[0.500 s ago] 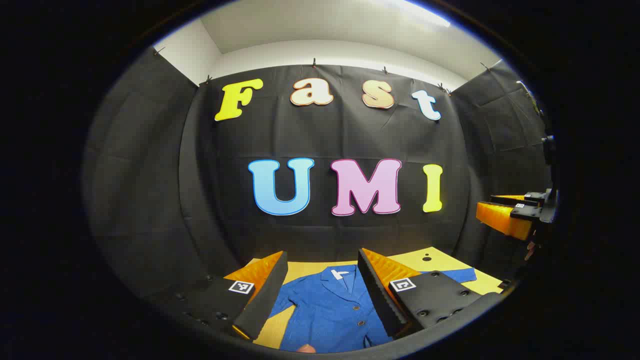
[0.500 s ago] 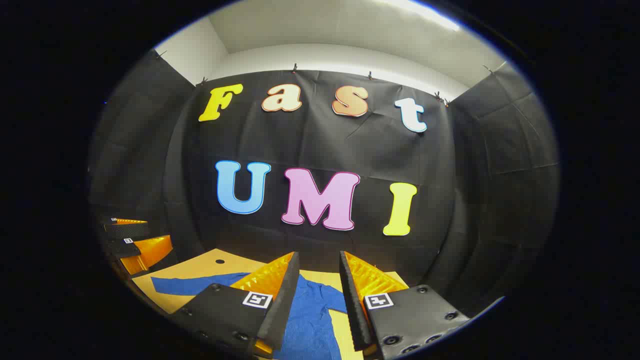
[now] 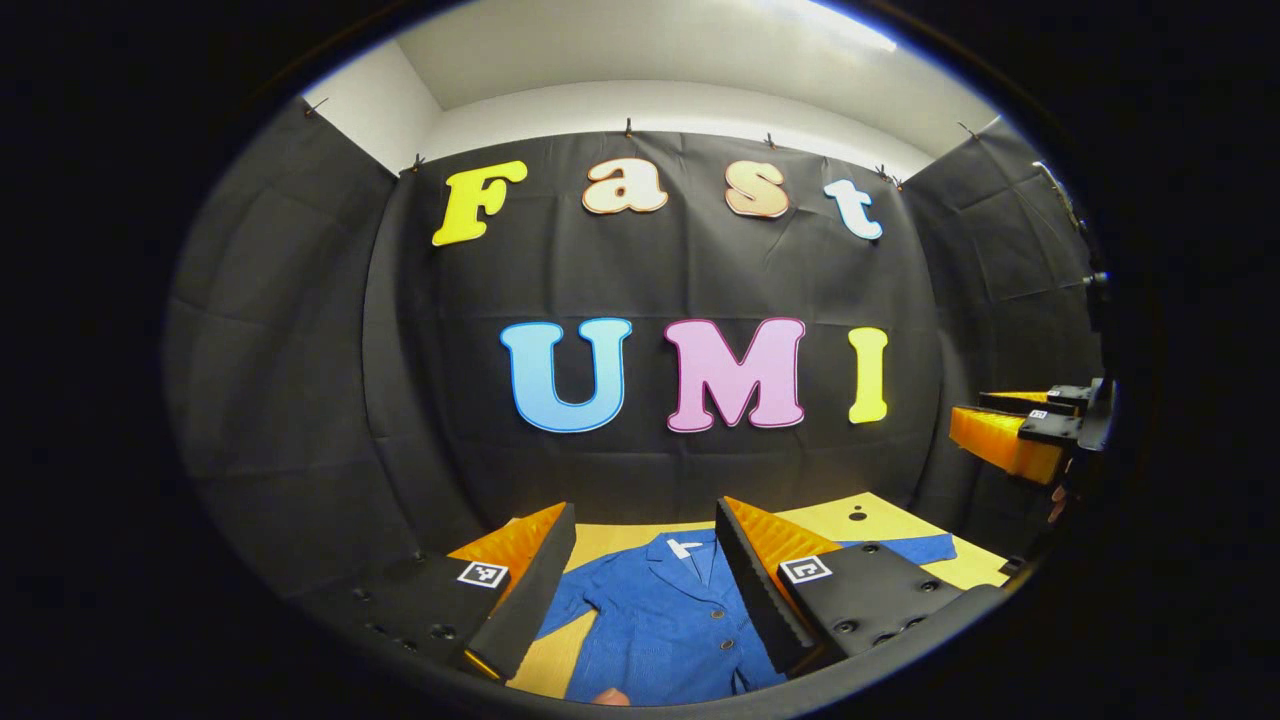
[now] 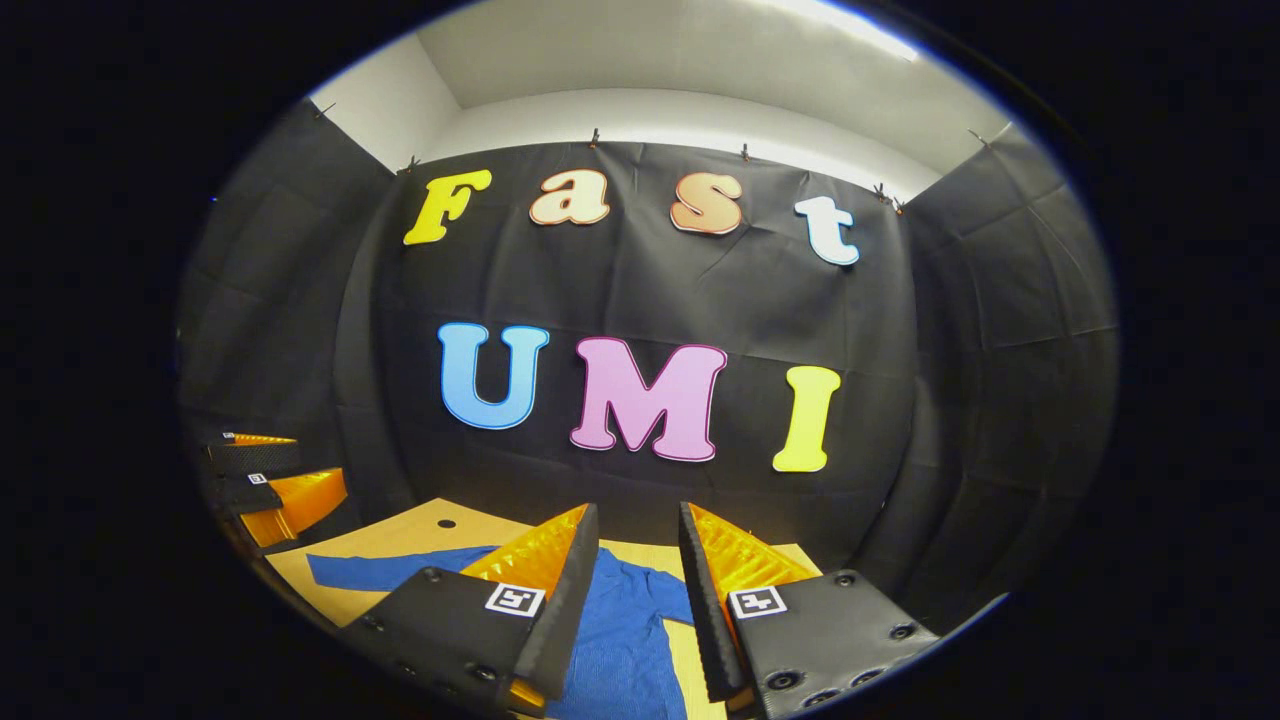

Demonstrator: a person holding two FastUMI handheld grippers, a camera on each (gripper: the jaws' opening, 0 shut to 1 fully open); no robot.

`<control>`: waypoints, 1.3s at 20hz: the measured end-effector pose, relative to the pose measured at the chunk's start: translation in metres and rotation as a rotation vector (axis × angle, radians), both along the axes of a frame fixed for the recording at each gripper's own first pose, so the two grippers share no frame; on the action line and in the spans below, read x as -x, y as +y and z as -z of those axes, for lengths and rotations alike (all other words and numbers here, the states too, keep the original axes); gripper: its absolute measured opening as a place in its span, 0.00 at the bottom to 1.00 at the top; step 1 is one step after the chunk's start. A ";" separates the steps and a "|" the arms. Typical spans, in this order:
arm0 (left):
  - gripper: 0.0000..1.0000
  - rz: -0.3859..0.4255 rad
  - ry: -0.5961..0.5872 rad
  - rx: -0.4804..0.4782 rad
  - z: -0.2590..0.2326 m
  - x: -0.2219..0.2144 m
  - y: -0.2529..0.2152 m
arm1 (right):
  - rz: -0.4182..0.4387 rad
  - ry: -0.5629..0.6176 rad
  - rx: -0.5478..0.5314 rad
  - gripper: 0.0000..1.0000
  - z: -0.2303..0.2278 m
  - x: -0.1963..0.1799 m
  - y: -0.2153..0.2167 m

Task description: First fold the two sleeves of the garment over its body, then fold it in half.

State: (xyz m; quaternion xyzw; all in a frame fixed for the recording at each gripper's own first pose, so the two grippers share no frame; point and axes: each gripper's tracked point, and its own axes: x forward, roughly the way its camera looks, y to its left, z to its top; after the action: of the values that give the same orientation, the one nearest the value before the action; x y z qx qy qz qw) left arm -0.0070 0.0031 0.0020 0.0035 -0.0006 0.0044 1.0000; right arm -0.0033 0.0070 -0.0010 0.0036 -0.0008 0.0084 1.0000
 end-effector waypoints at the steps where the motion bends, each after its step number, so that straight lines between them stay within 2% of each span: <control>1: 0.81 -0.002 0.001 -0.001 0.000 0.000 0.001 | 0.000 0.001 0.001 0.52 0.000 0.000 0.000; 2: 0.81 -0.006 -0.001 -0.002 -0.001 0.001 0.003 | 0.000 0.002 0.002 0.55 0.001 0.000 0.000; 3: 0.81 -0.008 -0.004 -0.001 -0.001 0.002 0.004 | 0.001 0.002 0.002 0.52 0.000 0.000 0.000; 8: 0.81 -0.007 -0.014 0.014 -0.005 0.004 0.004 | 0.001 0.007 0.006 0.52 0.001 0.004 0.001; 9: 0.83 -0.005 -0.018 0.021 -0.006 0.004 0.003 | 0.001 0.007 0.009 0.52 0.001 0.004 0.000; 13: 0.81 0.009 -0.029 0.034 -0.009 0.007 0.002 | 0.006 0.007 0.009 0.52 0.001 0.005 -0.002; 17: 0.78 0.065 -0.078 0.078 -0.024 0.014 -0.006 | 0.010 0.012 0.009 0.52 0.002 0.004 -0.002; 18: 0.81 0.071 -0.091 0.079 -0.027 0.014 -0.006 | 0.011 0.013 0.011 0.52 0.003 0.004 -0.001; 22: 0.81 0.063 -0.097 0.032 -0.028 0.012 -0.003 | 0.006 0.010 0.014 0.53 0.001 0.003 0.002; 26: 0.81 0.068 -0.075 0.030 -0.024 0.010 -0.003 | 0.002 0.007 0.022 0.52 0.001 0.003 0.004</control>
State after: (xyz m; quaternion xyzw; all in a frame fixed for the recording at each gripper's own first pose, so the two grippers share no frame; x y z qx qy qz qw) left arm -0.0172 0.0004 0.0263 -0.0118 -0.0382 -0.0296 0.9988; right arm -0.0064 0.0112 -0.0015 -0.0076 0.0030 0.0076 0.9999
